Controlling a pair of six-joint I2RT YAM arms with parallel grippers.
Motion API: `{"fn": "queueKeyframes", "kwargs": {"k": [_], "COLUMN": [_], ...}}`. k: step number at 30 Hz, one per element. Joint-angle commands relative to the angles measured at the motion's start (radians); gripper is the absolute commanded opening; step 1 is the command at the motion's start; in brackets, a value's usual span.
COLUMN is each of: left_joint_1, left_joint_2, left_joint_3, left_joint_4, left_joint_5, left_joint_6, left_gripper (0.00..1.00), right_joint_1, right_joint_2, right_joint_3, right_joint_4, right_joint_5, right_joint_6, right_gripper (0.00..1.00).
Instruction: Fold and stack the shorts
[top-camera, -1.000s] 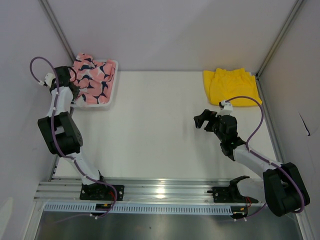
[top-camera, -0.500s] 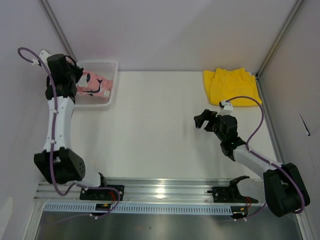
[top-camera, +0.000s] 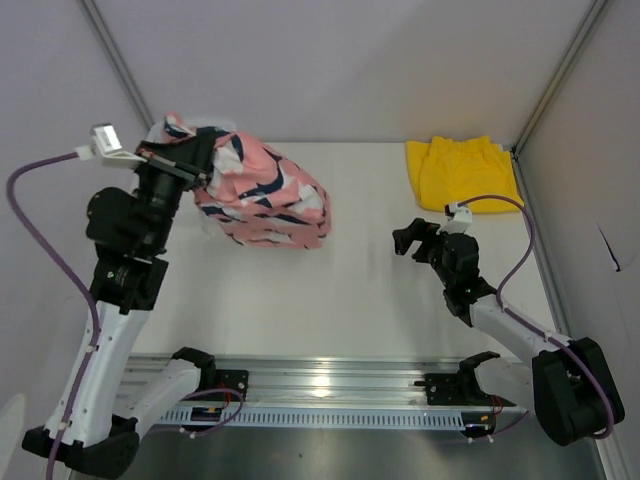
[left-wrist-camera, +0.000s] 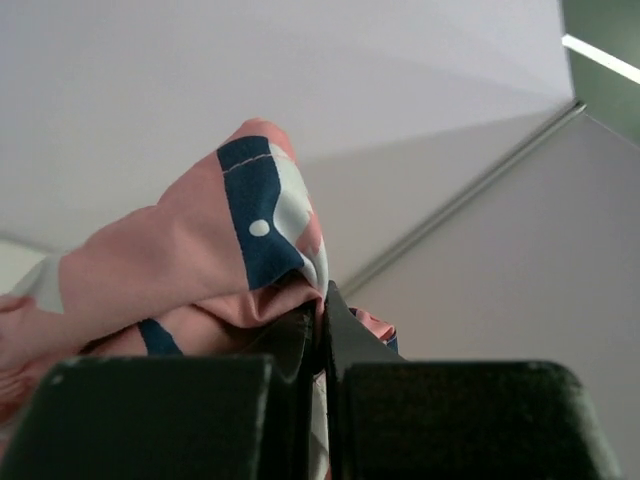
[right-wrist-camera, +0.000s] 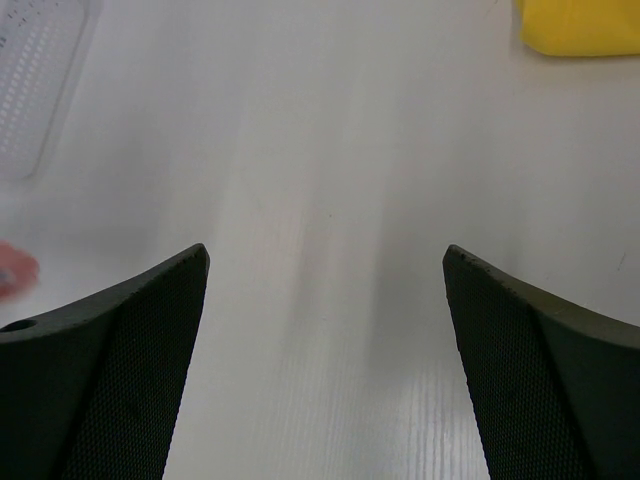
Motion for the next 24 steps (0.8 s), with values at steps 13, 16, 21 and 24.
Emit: {"fn": "queueKeyframes", "kwargs": {"k": [13, 16, 21, 24], "left_joint_1": [-0.265, -0.265, -0.268, -0.270], "left_joint_2": [0.429, 0.524, 0.600, 0.519], "left_joint_3": [0.103, 0.307, 0.509, 0.446], "left_joint_4": [0.102, 0.098, 0.101, 0.026], "left_joint_5": [0.030, 0.162, 0.335, 0.325], "left_joint_6": [-0.020, -0.009, 0.020, 0.069], "left_gripper": [0.00, 0.00, 0.00, 0.00], "right_joint_1": [0.004, 0.004, 0.004, 0.006], "right_joint_2": [-0.050, -0.050, -0.057, -0.062], "right_joint_3": [-0.022, -0.022, -0.030, -0.033], "right_joint_4": [0.039, 0.039, 0.048, 0.049], "right_joint_5": [0.076, 0.076, 0.070, 0.070], "right_joint_6": [0.006, 0.007, 0.006, 0.006], "right_gripper": [0.99, 0.99, 1.00, 1.00]}}
